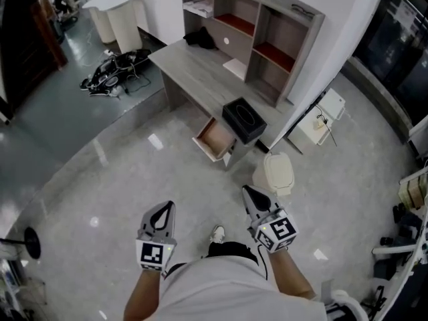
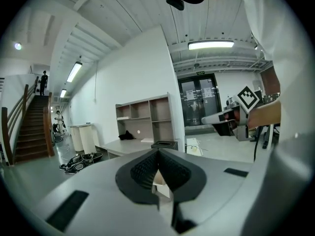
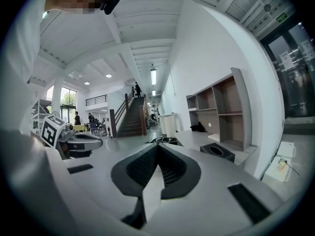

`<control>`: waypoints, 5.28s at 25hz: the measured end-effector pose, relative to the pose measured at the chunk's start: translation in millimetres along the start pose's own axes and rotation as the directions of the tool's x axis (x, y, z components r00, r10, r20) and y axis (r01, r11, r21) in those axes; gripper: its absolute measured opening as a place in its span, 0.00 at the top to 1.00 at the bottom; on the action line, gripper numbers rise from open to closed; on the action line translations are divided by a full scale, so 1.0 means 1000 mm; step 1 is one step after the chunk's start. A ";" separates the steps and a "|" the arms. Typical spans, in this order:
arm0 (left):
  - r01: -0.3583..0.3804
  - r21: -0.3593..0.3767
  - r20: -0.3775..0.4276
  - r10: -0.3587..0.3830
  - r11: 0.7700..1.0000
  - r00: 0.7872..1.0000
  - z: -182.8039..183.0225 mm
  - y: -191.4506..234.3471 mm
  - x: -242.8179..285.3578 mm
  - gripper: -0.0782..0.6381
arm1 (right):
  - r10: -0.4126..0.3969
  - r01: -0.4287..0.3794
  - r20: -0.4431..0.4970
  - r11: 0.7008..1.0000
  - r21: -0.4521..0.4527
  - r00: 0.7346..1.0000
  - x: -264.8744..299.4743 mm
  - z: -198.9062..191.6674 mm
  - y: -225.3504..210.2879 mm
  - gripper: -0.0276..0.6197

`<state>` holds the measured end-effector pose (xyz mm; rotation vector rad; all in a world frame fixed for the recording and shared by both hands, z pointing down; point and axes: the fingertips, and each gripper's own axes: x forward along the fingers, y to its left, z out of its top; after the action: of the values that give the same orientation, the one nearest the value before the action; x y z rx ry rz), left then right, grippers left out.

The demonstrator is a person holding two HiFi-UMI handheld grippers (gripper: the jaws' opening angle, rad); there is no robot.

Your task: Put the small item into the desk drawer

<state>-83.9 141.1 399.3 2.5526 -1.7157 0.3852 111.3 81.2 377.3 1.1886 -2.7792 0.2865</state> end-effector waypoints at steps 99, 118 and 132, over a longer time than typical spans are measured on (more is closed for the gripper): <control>0.812 0.569 -0.750 -0.322 0.130 0.577 -0.374 0.048 0.468 0.67 | -0.223 0.328 -0.401 0.920 0.216 0.888 0.183 -0.223 -0.093 0.92; 0.788 0.605 -0.742 -0.275 0.117 0.611 -0.380 0.048 0.479 0.70 | -0.189 0.303 -0.418 0.926 0.224 0.889 0.180 -0.236 -0.099 0.92; 0.783 0.609 -0.753 -0.218 0.124 0.620 -0.382 0.048 0.475 0.80 | -0.199 0.310 -0.404 0.922 0.231 0.893 0.158 -0.240 -0.098 0.92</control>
<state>-27.3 -242.4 872.5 2.8809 -0.0899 2.2725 78.6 -45.2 650.9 1.3754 -2.2711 0.8249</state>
